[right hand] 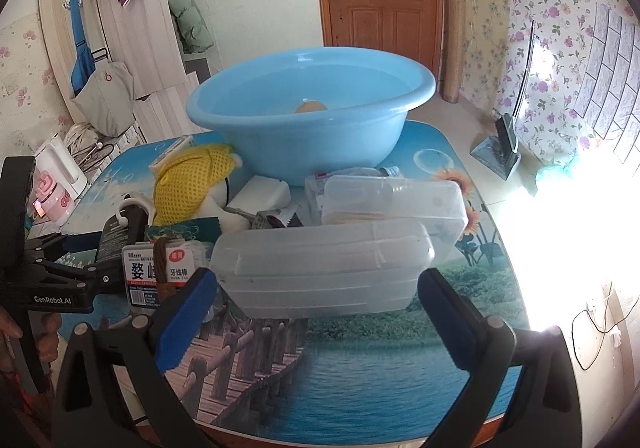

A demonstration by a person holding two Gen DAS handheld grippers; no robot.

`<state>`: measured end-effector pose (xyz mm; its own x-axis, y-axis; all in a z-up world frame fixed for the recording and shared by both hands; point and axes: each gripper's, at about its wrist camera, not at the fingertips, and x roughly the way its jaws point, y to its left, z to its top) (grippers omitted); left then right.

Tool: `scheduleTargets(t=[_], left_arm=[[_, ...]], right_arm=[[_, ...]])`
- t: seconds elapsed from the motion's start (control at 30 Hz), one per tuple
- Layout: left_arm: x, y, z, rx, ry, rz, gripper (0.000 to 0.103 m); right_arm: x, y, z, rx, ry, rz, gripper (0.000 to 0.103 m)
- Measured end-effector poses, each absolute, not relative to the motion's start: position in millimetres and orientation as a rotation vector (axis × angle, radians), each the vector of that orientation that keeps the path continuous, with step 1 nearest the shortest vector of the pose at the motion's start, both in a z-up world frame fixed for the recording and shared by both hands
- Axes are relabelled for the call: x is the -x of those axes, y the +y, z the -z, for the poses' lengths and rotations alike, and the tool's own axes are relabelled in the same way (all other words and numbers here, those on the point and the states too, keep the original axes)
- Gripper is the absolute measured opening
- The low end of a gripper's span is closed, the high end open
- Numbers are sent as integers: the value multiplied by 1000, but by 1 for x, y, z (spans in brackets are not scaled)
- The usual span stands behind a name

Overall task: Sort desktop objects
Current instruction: 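Grasp the black bottle with the left tool while the right grasps the clear plastic box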

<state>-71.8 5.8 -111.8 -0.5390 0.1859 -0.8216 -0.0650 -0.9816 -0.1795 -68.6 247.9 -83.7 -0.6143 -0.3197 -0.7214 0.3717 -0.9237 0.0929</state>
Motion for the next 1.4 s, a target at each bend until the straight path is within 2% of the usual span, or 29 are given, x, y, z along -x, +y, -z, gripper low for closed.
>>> scheduleTargets(t=[0.57,0.87,0.93,1.0,1.03,1.4], left_arm=[[45,-33,114,1428,-225,-2675,100],[53,-15,116,1422,-127,-2672,100],[53,-12,116,1414,-95,-2676,92],[52,-10,114,1405,-52,-2694,74],[52,-10,114,1401,-46,-2690,72],[51,-12,112,1385,-41,-2689,70]], right_arm=[[68,259,96,-1175,78,2504,103],[63,253,88,-1180,-10,2496,103],[66,250,87,-1201,-64,2492,103],[69,249,88,-1222,-116,2493,103],[70,248,88,-1237,-138,2499,103],[80,239,88,-1360,-289,2548,103]])
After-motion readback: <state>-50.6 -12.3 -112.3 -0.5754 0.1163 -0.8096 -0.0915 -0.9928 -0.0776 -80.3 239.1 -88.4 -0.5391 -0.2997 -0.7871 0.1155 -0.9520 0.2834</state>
